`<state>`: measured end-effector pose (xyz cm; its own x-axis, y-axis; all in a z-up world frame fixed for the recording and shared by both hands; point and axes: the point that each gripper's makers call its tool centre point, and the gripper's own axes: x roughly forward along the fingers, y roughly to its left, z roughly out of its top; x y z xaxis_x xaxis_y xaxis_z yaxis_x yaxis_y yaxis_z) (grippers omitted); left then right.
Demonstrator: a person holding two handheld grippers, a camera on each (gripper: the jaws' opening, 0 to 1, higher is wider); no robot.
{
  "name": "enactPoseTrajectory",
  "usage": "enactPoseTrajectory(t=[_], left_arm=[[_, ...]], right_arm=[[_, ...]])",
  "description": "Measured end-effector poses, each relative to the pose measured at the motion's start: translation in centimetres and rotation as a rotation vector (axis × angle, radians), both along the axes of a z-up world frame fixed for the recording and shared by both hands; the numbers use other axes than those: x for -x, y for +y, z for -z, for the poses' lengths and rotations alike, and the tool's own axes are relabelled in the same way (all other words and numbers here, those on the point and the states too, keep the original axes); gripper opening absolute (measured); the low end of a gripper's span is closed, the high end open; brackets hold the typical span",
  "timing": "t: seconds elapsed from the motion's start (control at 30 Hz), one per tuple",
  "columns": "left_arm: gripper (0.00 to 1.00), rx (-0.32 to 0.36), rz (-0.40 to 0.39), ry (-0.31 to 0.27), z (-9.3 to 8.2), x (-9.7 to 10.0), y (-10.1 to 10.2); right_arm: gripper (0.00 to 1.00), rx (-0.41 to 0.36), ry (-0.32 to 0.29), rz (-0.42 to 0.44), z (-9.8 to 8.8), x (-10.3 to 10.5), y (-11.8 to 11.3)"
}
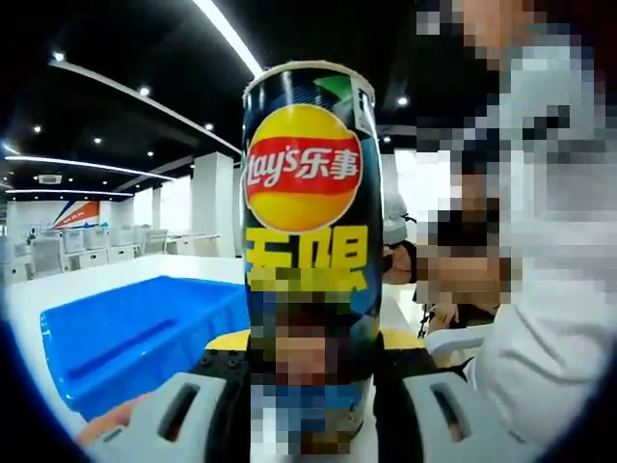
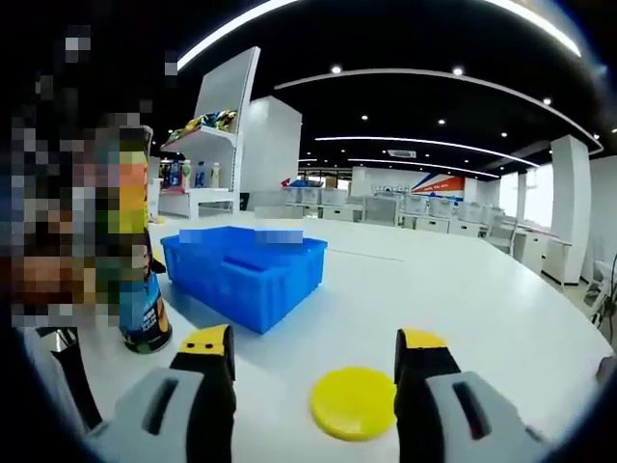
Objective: Open the lid of the chip container on the table, take out the chips, place them into the box in front of the container, and close the lid
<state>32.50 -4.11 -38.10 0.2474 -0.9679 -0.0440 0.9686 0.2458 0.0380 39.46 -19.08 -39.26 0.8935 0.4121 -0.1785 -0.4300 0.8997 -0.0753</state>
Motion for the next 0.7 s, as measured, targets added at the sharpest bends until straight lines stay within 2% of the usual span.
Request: enactPoseTrajectory(t=[0.33,0.47,0.7], left_arm=[[0.47,0.025,-0.029,-0.022,-1.9,-0.8,0.9],[0.47,-0.020,-0.035,-0.033,-2.4,-0.8,1.5],[0.47,-0.033,-0.046,-0.052,-4.1,-1.1,2.5]], right_arm=[[0.65,-0.005,0.001,0.001,0.0,0.2,0.0],[0.65,-0.005,-0.001,0.005,0.0,0.1,-0.3],[0.64,-0.009,0.004,0.012,0.3,0.1,-0.6]])
